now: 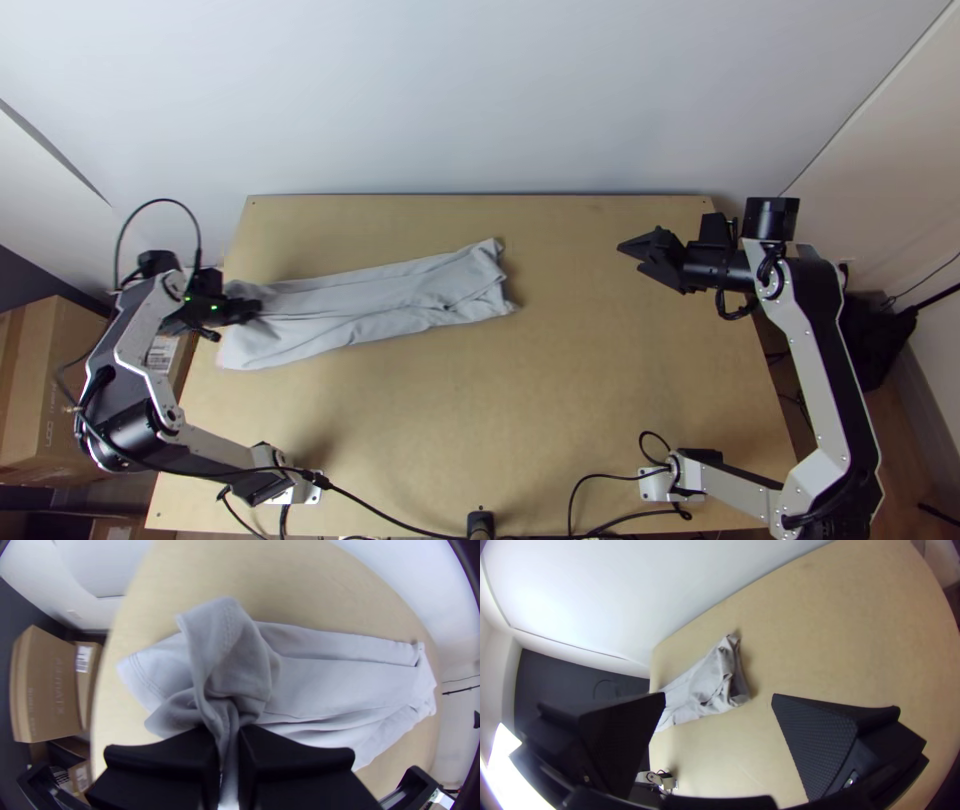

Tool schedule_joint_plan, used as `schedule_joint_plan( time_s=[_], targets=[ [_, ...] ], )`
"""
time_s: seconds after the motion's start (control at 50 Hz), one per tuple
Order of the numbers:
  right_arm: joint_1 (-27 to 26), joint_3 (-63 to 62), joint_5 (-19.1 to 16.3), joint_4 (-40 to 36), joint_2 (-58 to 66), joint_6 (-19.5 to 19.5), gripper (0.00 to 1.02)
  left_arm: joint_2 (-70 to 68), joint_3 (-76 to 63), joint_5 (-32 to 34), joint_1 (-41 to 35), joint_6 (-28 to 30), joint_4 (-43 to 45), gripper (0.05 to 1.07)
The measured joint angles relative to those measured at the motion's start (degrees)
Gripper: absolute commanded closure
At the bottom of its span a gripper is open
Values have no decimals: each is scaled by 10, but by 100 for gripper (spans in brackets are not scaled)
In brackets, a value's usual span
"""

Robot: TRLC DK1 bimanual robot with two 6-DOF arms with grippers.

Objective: Fold the t-shirt

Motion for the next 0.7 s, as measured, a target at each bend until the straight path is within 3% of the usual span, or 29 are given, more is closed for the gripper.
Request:
schedule_joint_plan(
  time_s=[0.26, 0.56, 0.7],
  targets=[
    [2, -1, 45, 1, -6, -23, 4, -108, 62, -100, -20, 49, -53, 105],
    [2, -17, 54, 0, -30, -32, 4, -158, 128, -270, -209, 41, -109, 105],
    [-2, -17, 54, 0, -41, -32, 4, -136, 133, -301, -296, 9, -122, 105]
  ],
)
